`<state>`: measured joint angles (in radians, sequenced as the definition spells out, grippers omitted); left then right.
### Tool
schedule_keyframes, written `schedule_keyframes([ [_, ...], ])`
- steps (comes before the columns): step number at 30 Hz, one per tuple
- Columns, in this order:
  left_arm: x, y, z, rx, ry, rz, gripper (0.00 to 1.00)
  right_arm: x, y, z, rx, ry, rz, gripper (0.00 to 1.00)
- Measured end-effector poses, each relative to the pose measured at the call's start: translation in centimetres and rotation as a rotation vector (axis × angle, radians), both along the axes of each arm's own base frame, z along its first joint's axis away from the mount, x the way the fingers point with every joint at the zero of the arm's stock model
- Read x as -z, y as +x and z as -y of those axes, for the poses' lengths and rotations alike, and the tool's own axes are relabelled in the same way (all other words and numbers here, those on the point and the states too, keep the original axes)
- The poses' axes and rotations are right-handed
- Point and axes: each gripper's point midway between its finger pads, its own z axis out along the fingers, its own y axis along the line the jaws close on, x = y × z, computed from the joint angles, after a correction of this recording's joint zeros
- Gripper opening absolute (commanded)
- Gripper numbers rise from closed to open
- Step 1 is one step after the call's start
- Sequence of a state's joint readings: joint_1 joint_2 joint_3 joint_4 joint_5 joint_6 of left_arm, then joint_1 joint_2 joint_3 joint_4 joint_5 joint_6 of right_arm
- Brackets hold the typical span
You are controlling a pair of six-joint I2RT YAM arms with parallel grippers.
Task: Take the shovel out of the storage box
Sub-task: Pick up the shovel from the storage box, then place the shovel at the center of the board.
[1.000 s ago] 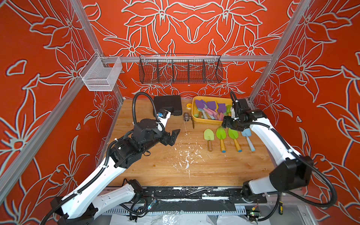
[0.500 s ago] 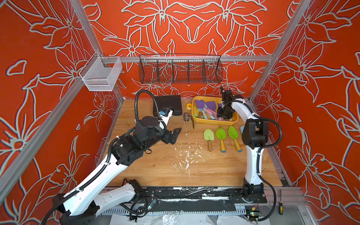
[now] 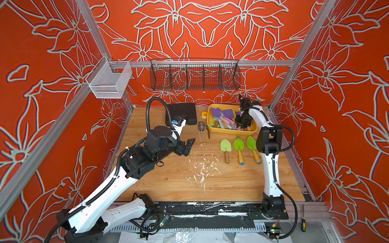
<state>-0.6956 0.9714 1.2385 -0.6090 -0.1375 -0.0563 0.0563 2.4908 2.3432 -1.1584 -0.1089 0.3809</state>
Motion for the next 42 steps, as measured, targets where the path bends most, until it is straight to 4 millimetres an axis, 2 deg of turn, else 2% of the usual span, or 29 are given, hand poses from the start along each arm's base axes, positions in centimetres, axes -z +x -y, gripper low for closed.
schedule_keyframes([
  [5, 0.0, 0.0, 0.0, 0.000, 0.001, 0.000, 0.97, -0.1, -0.1, 0.0, 0.000, 0.003, -0.003, 0.01],
  [11, 0.0, 0.0, 0.0, 0.000, 0.000, 0.000, 0.97, -1.2, -0.6, 0.0, -0.008, 0.001, -0.005, 0.00],
  [15, -0.1, 0.0, 0.0, 0.000, -0.001, 0.002, 0.97, -3.8, -1.2, 0.1, -0.018, 0.002, 0.021, 0.00],
  [21, -0.5, -0.4, -0.3, 0.000, -0.013, 0.016, 0.97, -9.4, -2.2, 0.1, -0.034, 0.022, 0.110, 0.00],
  [24, -0.5, -0.6, -0.5, 0.000, -0.016, 0.021, 0.97, -10.9, -2.6, 0.1, -0.033, 0.034, 0.135, 0.00],
  [33, -0.5, -0.8, -0.7, 0.001, -0.016, 0.026, 0.97, -10.2, -3.8, -0.4, -0.030, 0.084, 0.102, 0.00],
  [36, -0.6, -0.9, -0.7, 0.001, -0.018, 0.029, 0.97, -10.2, -5.6, -0.9, -0.019, 0.121, 0.094, 0.00],
  [42, -0.7, -1.0, -1.0, -0.005, -0.021, 0.038, 0.97, -12.2, -12.1, -1.6, 0.026, 0.192, 0.179, 0.00],
])
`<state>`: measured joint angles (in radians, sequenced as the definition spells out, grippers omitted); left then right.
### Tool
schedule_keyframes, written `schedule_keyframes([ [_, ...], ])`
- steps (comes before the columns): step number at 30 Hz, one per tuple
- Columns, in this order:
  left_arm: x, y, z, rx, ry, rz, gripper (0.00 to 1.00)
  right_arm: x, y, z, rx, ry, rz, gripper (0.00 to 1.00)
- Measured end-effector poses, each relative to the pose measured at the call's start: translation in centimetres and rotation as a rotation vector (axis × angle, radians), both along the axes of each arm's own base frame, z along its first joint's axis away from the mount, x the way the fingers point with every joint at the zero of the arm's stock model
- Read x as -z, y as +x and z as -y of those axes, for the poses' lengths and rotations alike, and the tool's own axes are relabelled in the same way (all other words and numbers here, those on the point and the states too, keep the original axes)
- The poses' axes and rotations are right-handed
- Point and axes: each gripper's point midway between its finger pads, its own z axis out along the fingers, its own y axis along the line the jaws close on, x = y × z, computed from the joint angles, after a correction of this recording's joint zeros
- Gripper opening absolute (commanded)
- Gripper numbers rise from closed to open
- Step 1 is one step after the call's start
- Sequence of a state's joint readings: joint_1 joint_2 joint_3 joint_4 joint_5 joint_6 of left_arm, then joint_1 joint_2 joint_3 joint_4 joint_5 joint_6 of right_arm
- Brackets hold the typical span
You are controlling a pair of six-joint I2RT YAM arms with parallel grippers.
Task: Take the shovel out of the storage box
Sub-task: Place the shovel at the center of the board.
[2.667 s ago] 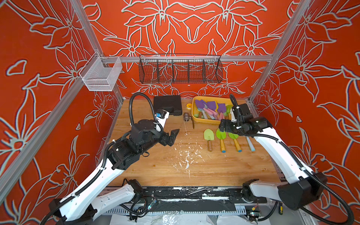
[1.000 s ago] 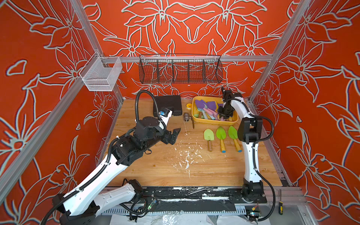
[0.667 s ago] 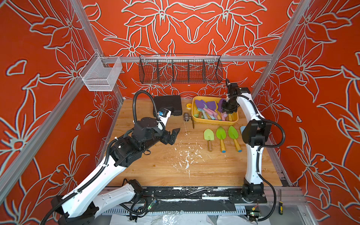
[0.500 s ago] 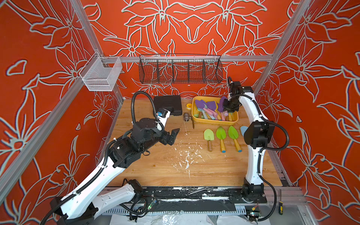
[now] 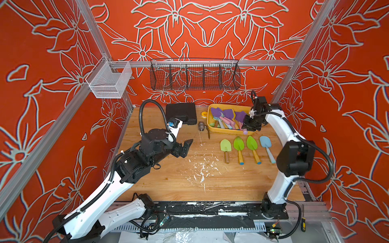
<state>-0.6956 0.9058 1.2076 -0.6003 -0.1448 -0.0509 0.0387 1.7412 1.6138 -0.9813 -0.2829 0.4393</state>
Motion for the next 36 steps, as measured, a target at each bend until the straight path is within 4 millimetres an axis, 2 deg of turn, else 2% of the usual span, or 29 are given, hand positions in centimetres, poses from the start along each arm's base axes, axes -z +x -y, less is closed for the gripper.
schedule_keyframes([
  [3, 0.0, 0.0, 0.0, -0.001, -0.002, 0.003, 0.97, -0.4, -3.6, -0.6, 0.020, 0.052, 0.061, 0.00],
  [5, 0.2, 0.0, 0.0, -0.001, 0.000, 0.001, 0.97, 0.0, -5.8, -1.0, 0.027, 0.095, 0.091, 0.00],
  [8, 0.4, 0.0, 0.0, 0.000, 0.003, -0.003, 0.97, 1.3, -8.4, -1.6, 0.034, 0.140, 0.102, 0.00],
  [11, 0.3, 0.0, 0.1, 0.002, 0.000, -0.001, 0.97, 2.1, -9.9, -2.0, 0.036, 0.168, 0.105, 0.00],
  [20, 0.4, 0.0, 0.3, 0.014, -0.003, -0.007, 0.97, 1.7, -10.5, -3.8, 0.013, 0.257, 0.190, 0.00],
  [22, 0.4, 0.0, 0.3, 0.015, -0.004, -0.007, 0.97, 2.0, -10.6, -5.1, -0.006, 0.280, 0.200, 0.00],
  [29, 0.4, -0.3, 0.1, 0.013, -0.010, -0.005, 0.97, 3.2, -11.8, -12.1, -0.123, 0.339, 0.201, 0.00],
  [36, 0.5, -0.7, -0.2, 0.008, -0.023, -0.006, 0.97, 5.4, -12.6, -14.7, -0.105, 0.319, 0.196, 0.00],
])
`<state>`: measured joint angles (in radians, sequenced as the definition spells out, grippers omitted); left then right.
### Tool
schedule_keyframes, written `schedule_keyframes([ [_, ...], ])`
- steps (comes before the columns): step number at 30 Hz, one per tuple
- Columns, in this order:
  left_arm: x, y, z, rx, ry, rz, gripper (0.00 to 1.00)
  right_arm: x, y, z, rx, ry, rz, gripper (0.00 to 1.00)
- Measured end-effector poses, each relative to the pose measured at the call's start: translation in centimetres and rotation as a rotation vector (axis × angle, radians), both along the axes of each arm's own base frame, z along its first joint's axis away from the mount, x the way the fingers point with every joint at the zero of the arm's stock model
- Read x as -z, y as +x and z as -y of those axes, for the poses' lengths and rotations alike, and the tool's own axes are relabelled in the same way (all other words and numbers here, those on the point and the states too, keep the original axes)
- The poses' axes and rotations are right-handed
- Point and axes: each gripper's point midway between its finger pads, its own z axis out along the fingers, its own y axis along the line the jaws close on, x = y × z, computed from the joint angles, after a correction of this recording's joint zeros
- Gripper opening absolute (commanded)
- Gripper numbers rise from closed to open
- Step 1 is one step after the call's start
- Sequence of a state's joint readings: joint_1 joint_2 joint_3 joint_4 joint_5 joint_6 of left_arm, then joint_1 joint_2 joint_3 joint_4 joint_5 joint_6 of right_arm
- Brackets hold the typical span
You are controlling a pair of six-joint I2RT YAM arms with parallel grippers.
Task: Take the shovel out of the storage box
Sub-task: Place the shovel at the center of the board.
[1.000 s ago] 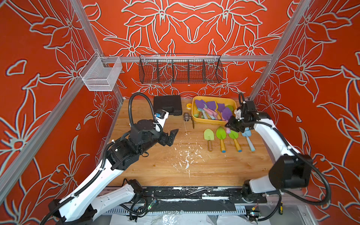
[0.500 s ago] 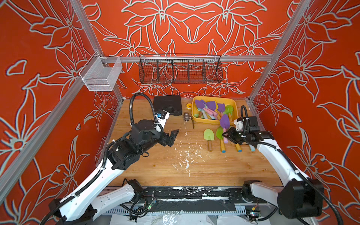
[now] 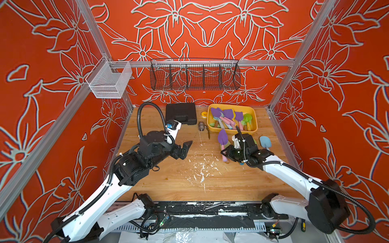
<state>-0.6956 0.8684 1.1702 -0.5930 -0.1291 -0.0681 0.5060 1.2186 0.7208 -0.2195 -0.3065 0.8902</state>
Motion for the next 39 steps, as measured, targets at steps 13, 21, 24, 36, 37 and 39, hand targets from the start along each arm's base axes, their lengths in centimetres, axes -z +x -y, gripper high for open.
schedule_keyframes([
  [13, 0.9, -0.2, -0.2, -0.001, 0.008, -0.014, 0.97, 5.4, -0.7, -4.2, -0.006, -0.094, -0.062, 0.00],
  [21, 1.0, -0.5, -0.4, -0.001, 0.006, -0.012, 0.97, 7.2, 0.2, -5.3, 0.003, -0.166, -0.089, 0.00],
  [24, 0.9, -0.6, -0.5, -0.002, 0.003, -0.008, 0.97, 7.5, 0.5, -5.1, 0.013, -0.195, -0.097, 0.00],
  [36, 2.2, -0.8, -0.8, -0.007, 0.019, -0.023, 0.97, 9.1, 0.4, -4.7, -0.022, -0.295, -0.142, 0.05],
  [37, 2.2, -0.8, -0.8, -0.007, 0.019, -0.023, 0.97, 9.0, 0.5, -4.7, -0.026, -0.300, -0.141, 0.05],
  [39, 2.2, -0.8, -0.8, -0.008, 0.019, -0.022, 0.97, 9.1, 0.6, -4.7, -0.030, -0.309, -0.144, 0.08],
])
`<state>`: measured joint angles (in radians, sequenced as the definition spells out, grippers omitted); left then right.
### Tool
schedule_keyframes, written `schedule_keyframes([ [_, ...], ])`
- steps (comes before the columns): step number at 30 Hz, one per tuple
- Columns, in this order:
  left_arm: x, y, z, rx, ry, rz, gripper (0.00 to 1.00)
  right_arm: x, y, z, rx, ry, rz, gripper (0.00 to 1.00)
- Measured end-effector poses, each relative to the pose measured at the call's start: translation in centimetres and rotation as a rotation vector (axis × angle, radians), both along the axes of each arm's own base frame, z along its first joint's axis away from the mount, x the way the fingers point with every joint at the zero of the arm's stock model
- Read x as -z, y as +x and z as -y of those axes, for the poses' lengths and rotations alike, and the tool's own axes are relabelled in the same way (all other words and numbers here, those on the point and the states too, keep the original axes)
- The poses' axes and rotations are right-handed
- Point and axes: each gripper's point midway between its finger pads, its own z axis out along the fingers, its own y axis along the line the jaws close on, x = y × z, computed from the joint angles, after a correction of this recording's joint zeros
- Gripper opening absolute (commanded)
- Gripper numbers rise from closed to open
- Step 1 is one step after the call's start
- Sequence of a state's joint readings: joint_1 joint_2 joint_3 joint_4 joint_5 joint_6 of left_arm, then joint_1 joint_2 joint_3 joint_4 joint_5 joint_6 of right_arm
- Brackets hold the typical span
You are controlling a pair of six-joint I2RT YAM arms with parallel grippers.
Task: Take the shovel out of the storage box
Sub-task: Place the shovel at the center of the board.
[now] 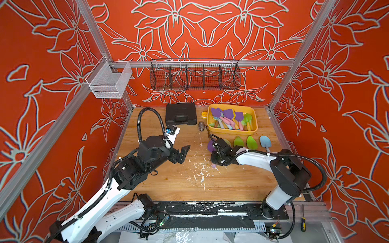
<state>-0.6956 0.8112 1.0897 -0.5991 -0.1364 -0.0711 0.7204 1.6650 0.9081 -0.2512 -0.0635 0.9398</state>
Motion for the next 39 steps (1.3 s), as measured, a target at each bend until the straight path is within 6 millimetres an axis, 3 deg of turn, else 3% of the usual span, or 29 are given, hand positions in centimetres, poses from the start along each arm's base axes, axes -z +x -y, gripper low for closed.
schedule_keyframes([
  [4, -0.1, -0.1, 0.0, 0.000, -0.002, 0.002, 0.97, 0.3, 0.1, -0.1, -0.011, -0.012, -0.006, 0.18],
  [7, -0.1, -0.1, -0.1, 0.000, -0.004, 0.004, 0.97, 0.4, 0.1, -0.1, -0.017, -0.017, -0.006, 0.31],
  [19, -0.2, -0.1, -0.1, 0.000, -0.005, 0.006, 0.97, 0.1, -0.1, 0.0, -0.037, -0.033, -0.011, 0.57],
  [23, -0.3, -0.2, -0.2, -0.001, -0.007, 0.009, 0.97, -1.1, -0.4, 0.2, -0.039, -0.037, -0.011, 0.64],
  [32, -0.3, -0.2, -0.2, -0.005, -0.006, 0.010, 0.97, -8.4, -0.8, 0.3, -0.041, 0.018, 0.061, 0.77],
  [36, -0.2, 0.1, 0.0, -0.003, -0.002, 0.004, 0.97, -13.3, 0.1, 1.5, -0.021, 0.012, 0.117, 0.78],
  [39, -0.2, 0.5, 0.5, 0.003, 0.003, -0.007, 0.97, -16.4, 2.1, 4.0, 0.034, 0.012, 0.161, 0.78],
])
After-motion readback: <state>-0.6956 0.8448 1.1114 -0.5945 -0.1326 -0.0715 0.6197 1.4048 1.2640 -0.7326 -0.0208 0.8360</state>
